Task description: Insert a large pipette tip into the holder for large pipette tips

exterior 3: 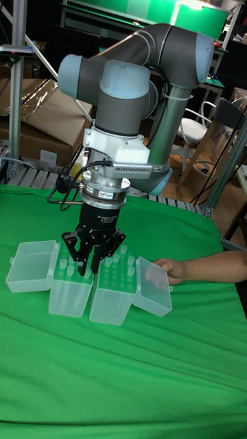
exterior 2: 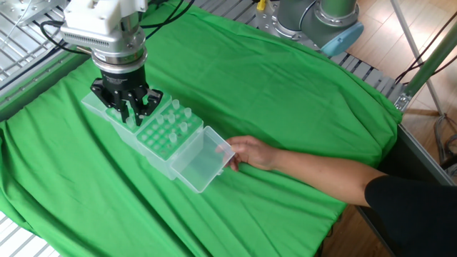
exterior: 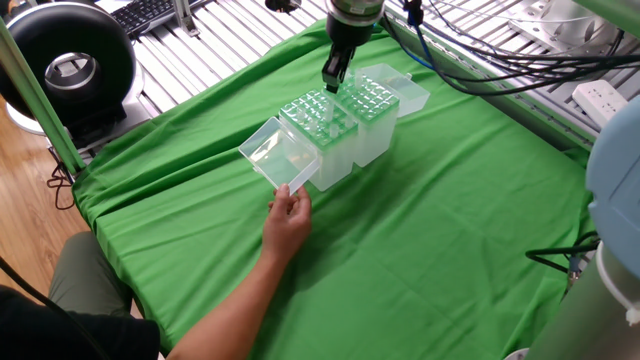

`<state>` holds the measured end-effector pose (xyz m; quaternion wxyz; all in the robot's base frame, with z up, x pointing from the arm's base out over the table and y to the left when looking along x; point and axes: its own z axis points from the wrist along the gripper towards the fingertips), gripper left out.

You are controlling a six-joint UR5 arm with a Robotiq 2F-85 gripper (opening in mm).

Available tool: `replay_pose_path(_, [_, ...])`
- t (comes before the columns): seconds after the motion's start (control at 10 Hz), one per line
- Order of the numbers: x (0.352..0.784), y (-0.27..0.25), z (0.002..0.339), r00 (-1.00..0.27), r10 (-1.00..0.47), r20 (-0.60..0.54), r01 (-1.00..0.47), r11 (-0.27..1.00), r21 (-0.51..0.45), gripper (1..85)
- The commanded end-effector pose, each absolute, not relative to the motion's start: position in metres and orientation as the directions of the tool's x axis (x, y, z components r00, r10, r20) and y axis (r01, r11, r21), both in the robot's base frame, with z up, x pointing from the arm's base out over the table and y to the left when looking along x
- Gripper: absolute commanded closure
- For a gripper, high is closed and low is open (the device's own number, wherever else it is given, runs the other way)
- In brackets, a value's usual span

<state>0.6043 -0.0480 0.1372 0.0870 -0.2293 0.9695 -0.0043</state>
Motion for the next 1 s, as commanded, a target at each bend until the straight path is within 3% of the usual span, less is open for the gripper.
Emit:
replay_pose_path(0.0, [0.6081, -0.0467, 0.1373, -0.877, -0.447, -0.176, -0.447, 0.893, -0.042, 55.0])
replay_pose_path(0.5, [0.6168, -0.0497, 0.1397, -0.874, -0.454, -0.173, -0.454, 0.890, -0.042, 55.0])
replay_pose_path(0.9, [0.6164, -0.0487, 0.1362, -0.885, -0.432, -0.173, -0.431, 0.901, -0.043, 60.0])
